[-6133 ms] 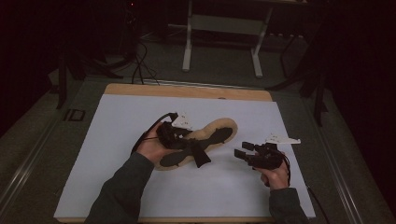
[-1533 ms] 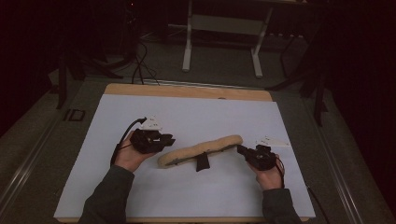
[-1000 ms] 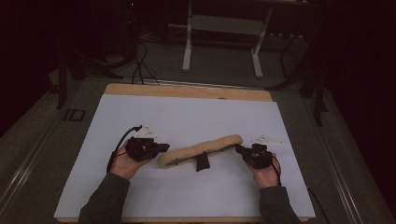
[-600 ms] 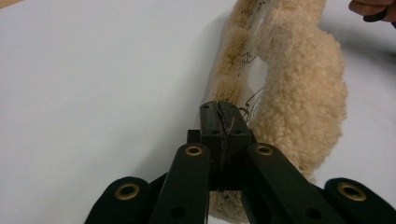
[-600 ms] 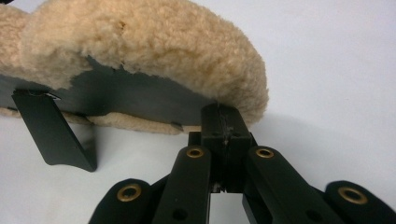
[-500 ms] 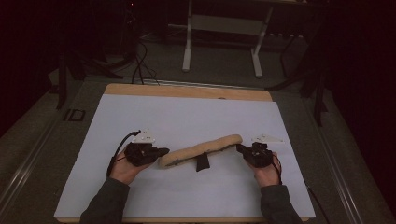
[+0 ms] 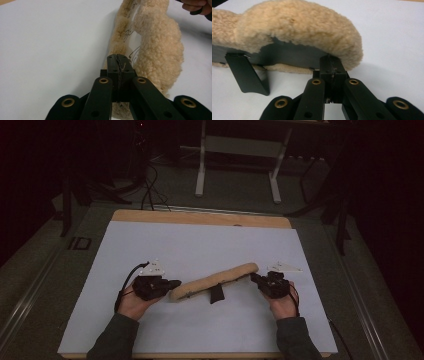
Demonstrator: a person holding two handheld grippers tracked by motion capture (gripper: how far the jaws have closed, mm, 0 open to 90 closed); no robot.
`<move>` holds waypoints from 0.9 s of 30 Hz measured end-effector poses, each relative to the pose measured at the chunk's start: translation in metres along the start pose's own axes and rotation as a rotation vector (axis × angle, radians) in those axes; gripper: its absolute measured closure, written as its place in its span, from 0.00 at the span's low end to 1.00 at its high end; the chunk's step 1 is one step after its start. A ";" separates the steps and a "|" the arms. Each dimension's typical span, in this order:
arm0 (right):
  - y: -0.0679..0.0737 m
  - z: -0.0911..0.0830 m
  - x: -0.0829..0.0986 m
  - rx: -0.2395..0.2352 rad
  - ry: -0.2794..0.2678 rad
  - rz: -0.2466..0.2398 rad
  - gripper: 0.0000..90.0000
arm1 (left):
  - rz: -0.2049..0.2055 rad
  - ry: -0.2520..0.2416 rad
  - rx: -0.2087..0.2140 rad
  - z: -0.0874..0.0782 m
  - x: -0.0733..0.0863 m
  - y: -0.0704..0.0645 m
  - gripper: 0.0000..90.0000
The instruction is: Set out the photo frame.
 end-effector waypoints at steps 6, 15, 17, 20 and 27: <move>0.004 0.002 -0.003 -0.006 -0.001 -0.007 1.00 | 0.005 0.003 0.003 0.000 0.000 -0.002 1.00; 0.009 0.005 -0.005 -0.017 0.002 -0.019 1.00 | 0.006 -0.006 0.014 0.002 0.001 -0.004 1.00; 0.011 0.006 -0.006 -0.020 0.004 -0.020 1.00 | 0.007 -0.005 0.014 0.002 0.001 -0.005 1.00; 0.013 0.007 -0.007 -0.023 0.004 -0.026 1.00 | 0.008 -0.006 0.013 0.002 0.001 -0.006 1.00; 0.017 0.010 -0.008 -0.032 0.005 -0.026 1.00 | 0.013 0.001 0.020 0.006 0.001 -0.008 1.00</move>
Point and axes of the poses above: each handheld gripper's, and its own axes: z roughly forward along the jaws, x roughly out of its underside, y roughly to its left, the point moved 5 cm from there along z, roughly forward along the jaws
